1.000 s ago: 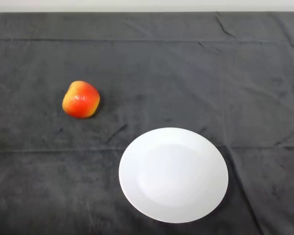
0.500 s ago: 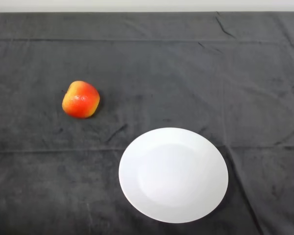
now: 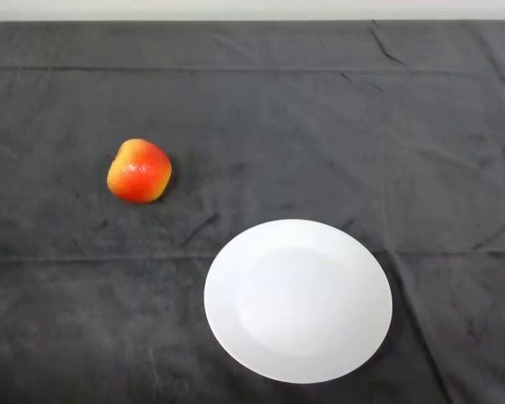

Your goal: Move the apple to the plate

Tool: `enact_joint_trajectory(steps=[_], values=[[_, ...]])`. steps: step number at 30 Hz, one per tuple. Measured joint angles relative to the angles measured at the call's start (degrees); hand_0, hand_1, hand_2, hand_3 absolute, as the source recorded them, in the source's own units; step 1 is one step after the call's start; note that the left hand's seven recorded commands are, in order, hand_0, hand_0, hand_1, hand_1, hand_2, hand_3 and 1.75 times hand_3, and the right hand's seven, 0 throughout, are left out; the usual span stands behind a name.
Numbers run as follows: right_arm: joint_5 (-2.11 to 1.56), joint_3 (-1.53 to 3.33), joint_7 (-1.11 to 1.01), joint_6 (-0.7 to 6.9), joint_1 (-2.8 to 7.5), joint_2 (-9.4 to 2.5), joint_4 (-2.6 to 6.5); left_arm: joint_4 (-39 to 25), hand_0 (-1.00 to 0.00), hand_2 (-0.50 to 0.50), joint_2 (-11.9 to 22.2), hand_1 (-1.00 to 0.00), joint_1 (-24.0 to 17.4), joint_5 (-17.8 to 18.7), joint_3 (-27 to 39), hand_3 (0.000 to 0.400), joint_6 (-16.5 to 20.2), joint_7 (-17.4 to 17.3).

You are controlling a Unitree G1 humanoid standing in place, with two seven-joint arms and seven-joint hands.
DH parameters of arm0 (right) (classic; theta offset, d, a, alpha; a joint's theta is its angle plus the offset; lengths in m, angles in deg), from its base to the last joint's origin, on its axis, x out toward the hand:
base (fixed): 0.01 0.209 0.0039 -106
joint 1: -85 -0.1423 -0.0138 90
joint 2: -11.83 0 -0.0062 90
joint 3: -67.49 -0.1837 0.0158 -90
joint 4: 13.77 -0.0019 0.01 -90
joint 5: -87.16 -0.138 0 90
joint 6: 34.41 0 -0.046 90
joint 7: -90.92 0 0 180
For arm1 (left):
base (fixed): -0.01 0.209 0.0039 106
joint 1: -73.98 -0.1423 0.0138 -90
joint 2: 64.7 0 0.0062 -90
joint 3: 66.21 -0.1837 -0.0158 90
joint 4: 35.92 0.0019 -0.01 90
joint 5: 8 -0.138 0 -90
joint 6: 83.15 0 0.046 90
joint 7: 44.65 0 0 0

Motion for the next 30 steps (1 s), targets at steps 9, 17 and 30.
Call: enact_joint_trajectory(steps=[9, 17, 30], values=[[0.01, 0.00, 0.00, 0.00, 0.00, 0.00, 0.00, 0.0, 0.00, 0.00, -2.2, 0.00, 1.5, -1.6, -0.7, 0.000, 0.8, -6.5], [0.01, 0.00, 0.01, 0.00, 0.00, 0.00, 0.00, -0.3, 0.00, 0.00, -5.9, 0.00, 3.1, -3.9, -4.3, 0.000, 1.1, -10.5], [0.01, 0.01, 0.01, 0.00, 0.00, 0.00, 0.00, -1.7, 0.00, 0.00, -10.4, 0.00, 5.3, -7.3, -8.3, 0.000, 1.1, -15.8]])
